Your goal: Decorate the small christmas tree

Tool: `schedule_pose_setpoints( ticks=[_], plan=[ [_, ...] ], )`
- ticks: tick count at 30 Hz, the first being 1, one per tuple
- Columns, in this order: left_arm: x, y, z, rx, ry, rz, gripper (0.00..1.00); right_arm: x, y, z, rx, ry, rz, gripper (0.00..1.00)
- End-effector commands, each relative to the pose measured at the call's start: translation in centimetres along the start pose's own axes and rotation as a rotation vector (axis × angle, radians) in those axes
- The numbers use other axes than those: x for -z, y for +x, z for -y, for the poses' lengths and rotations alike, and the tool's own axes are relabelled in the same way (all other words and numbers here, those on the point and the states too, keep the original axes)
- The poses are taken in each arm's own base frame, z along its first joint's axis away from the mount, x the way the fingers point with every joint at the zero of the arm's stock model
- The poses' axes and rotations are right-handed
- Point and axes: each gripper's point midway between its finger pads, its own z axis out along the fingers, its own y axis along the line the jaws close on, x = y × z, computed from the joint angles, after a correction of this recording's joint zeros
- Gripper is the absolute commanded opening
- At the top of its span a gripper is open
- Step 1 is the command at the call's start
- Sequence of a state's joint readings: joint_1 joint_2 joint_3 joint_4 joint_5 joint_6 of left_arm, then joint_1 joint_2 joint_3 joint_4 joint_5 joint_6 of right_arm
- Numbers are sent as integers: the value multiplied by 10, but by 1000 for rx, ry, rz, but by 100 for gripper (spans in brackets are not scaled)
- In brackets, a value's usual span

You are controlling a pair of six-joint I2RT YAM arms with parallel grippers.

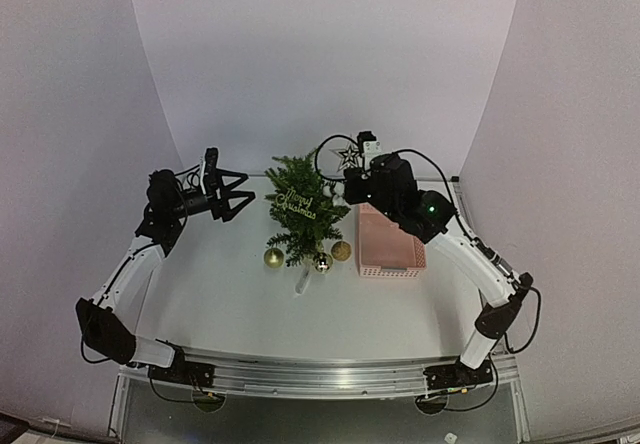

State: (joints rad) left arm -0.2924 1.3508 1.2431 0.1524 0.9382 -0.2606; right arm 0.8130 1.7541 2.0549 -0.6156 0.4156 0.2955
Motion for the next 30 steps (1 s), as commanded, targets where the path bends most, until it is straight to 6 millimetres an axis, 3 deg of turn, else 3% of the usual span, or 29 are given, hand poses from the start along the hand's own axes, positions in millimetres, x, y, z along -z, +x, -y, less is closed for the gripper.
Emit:
schedule_pose_setpoints(
  ticks=[1, 5, 11, 16, 23, 30],
  plan=[
    [-6, -32, 29, -55, 111, 44, 92, 18, -44, -55, 0, -135, 221, 0],
    [-20, -38, 53, -109, 181, 56, 94, 18, -48, -95, 21, -227, 276, 0],
    [-39, -43, 59, -133, 162, 81, 92, 17, -39, -139, 67, -332, 278, 0],
    [-43, -69, 44, -226, 37, 176, 81, 18, -32, -152, 67, -368, 265, 0],
    [-49, -71, 42, -260, 17, 207, 65, 18, -27, -166, 90, -387, 266, 0],
    [-52, -61, 54, -267, 95, 190, 60, 11, -27, -166, 110, -358, 277, 0]
  ],
)
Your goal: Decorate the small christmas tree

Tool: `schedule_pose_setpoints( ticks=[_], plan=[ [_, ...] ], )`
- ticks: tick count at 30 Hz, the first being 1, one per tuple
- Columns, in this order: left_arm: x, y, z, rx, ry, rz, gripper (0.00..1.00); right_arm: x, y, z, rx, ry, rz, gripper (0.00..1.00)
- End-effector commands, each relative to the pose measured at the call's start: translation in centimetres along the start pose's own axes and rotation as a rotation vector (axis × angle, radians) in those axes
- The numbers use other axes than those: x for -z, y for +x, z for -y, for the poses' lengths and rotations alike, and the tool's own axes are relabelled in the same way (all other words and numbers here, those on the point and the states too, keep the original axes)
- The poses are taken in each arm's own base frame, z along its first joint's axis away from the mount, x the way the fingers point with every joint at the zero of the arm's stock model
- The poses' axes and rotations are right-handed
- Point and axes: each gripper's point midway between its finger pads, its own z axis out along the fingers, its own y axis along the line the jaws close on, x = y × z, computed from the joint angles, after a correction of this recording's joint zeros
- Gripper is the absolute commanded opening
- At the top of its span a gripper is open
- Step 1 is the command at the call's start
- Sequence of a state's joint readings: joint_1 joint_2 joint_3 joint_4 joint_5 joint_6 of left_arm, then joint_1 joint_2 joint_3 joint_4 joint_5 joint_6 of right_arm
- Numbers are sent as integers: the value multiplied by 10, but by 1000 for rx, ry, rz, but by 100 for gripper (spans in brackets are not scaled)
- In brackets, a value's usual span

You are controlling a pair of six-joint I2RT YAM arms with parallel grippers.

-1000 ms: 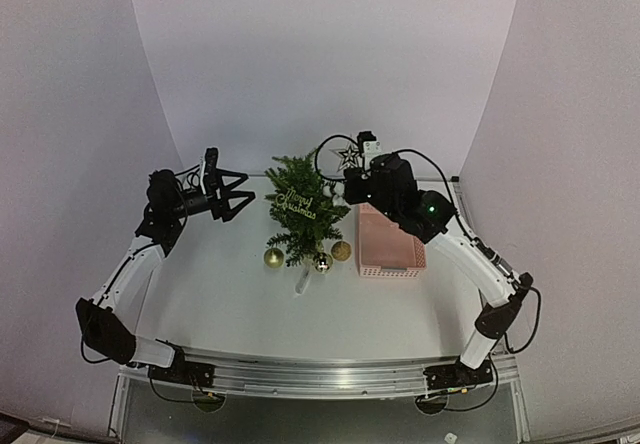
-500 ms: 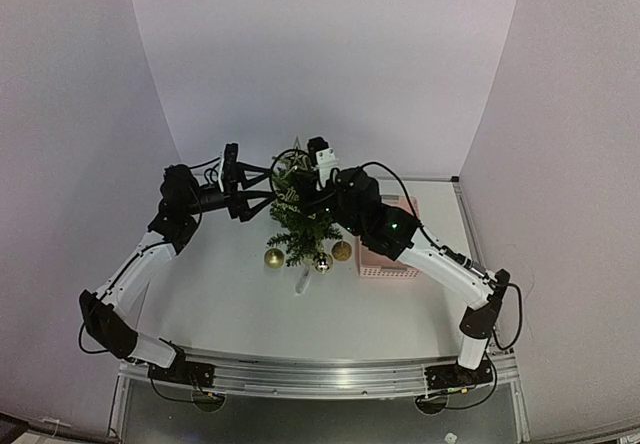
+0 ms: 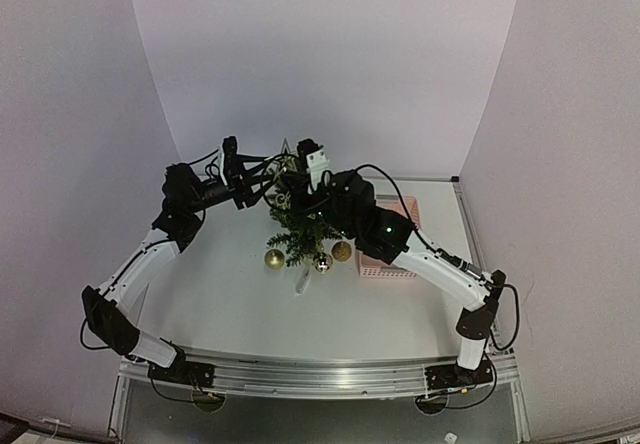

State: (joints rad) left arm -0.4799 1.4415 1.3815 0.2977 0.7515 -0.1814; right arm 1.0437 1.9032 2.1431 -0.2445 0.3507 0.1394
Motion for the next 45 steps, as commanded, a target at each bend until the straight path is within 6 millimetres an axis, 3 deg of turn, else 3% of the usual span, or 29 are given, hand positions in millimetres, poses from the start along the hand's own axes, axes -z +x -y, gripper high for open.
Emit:
schedule_pose_setpoints(
  ticks=[1, 7, 9, 19, 25, 29, 36, 45],
  plan=[
    [-2, -18, 15, -56, 68, 54, 60, -6, -13, -4, 15, 5, 52, 0],
    [-5, -20, 3, -21, 13, 61, 56, -11, -9, -11, 24, -19, 46, 0],
    [-4, -18, 7, -24, 32, 55, 53, -11, -8, -7, 28, -2, 44, 0],
    [12, 8, 36, -114, 148, -43, 62, 5, -23, 10, 62, 82, 76, 0],
    [11, -9, 37, -104, 151, 14, 62, -1, -9, 9, 56, 74, 49, 0],
    [8, -17, 26, -100, 91, 40, 55, -3, -1, 5, 34, 49, 30, 0],
    [4, -9, 18, -85, 66, 13, 34, -3, -2, 3, 28, 37, 33, 0],
    [2, -2, 13, -51, 51, -24, 26, -8, -4, 0, 41, 28, 48, 0]
  ],
)
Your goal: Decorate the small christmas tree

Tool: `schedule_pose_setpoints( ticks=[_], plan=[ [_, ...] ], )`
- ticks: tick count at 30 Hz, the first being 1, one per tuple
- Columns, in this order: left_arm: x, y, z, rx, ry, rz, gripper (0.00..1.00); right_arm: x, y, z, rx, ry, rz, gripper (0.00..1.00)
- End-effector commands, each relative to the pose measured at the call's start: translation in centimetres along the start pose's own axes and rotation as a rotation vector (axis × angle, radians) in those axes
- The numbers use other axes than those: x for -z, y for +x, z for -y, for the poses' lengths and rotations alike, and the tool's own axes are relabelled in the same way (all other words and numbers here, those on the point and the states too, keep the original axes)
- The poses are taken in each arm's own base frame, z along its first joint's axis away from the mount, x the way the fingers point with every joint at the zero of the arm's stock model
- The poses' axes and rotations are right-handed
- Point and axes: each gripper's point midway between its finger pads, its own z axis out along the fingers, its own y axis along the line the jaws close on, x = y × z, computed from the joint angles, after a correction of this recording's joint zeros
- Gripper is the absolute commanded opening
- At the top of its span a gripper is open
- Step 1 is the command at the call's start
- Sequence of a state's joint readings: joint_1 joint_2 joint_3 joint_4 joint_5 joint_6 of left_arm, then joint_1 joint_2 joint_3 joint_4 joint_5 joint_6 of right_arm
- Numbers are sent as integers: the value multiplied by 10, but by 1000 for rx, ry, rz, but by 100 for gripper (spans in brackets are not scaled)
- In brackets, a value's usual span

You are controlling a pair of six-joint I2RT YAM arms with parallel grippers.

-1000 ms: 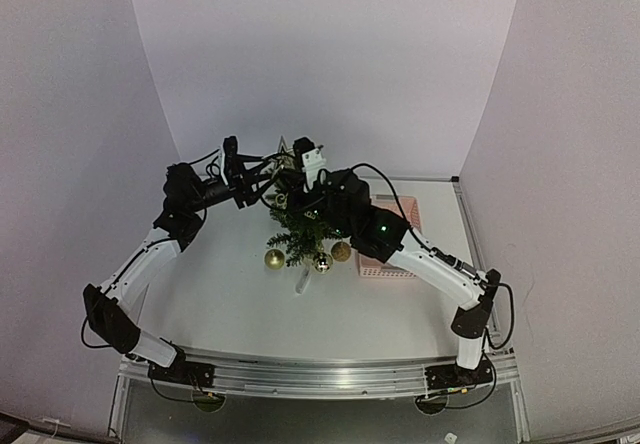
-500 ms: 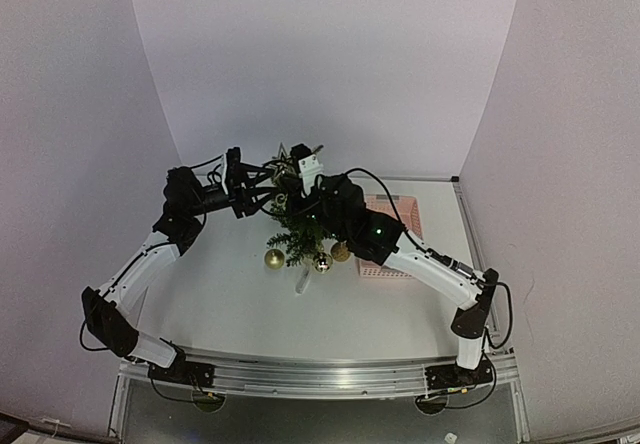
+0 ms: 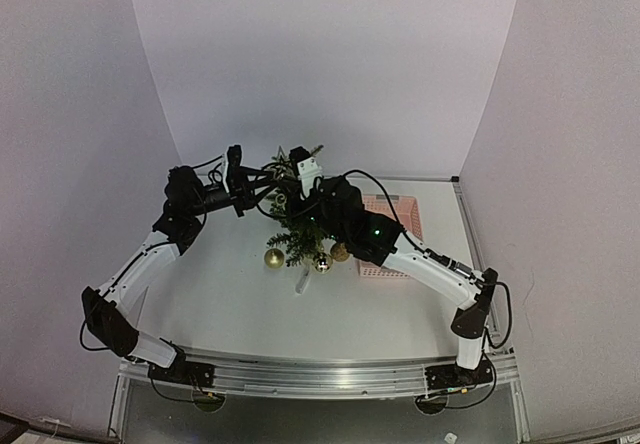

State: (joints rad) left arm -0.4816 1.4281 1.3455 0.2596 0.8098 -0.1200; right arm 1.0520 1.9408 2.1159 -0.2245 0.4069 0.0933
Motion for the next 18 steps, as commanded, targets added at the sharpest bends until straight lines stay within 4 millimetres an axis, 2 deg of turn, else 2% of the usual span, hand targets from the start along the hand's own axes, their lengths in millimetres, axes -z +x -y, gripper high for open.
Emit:
schedule_pose_setpoints(
  ticks=[1, 7, 11, 15, 18],
  plan=[
    [0, -22, 3, -31, -6, 29, 24, 8, -31, -3, -21, -23, 82, 0],
    [2, -23, 4, -37, -11, 30, 11, 7, -32, -4, -8, -23, 87, 0],
    [1, -26, 3, -38, -13, 39, 8, 6, -33, -6, -3, -33, 91, 0],
    [1, -30, 2, -42, -17, 47, 0, 5, -33, -7, 4, -37, 91, 0],
    [3, -32, 4, -55, -17, 58, 0, 4, -31, -7, 11, -35, 88, 0]
  ],
)
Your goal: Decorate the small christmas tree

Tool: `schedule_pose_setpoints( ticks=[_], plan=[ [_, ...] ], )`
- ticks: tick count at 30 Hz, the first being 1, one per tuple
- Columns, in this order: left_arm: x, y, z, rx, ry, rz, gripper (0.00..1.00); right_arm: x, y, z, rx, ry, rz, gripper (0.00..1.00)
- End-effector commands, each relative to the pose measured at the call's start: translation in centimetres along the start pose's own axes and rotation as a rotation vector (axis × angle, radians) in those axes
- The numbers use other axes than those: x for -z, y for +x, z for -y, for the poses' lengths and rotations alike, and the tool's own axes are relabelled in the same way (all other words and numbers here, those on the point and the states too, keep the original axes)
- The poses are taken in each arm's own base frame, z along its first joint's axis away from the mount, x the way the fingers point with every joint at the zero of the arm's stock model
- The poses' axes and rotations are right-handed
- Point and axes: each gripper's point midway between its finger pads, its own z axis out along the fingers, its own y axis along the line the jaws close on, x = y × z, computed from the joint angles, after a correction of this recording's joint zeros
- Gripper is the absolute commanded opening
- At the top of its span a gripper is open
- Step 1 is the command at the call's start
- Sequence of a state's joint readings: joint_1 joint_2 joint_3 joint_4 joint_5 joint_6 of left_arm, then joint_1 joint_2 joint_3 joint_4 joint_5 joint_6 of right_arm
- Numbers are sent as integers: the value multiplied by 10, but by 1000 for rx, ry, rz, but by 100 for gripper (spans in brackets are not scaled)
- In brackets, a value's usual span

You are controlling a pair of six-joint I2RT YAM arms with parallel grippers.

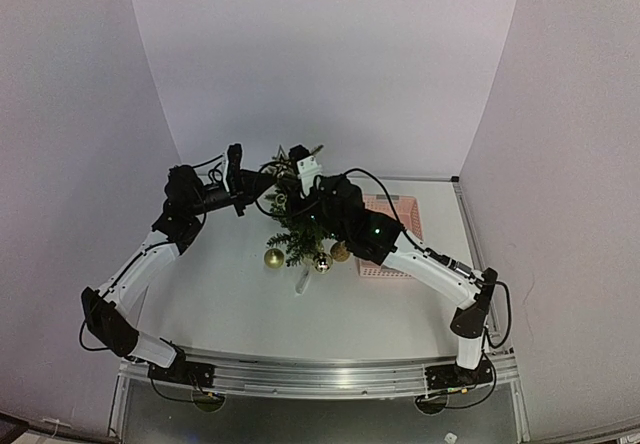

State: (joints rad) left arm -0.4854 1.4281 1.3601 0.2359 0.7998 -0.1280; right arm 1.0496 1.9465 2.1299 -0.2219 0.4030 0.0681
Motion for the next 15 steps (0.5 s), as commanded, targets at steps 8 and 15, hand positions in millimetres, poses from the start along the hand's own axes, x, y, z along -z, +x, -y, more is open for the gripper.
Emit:
schedule_pose_setpoints(
  ticks=[8, 15],
  plan=[
    [9, -38, 8, -131, -15, 96, 0, 9, -23, -10, 33, -61, 65, 47],
    [17, -44, 9, -114, 4, 99, 0, 43, -40, -8, 41, -109, 80, 84]
  ],
)
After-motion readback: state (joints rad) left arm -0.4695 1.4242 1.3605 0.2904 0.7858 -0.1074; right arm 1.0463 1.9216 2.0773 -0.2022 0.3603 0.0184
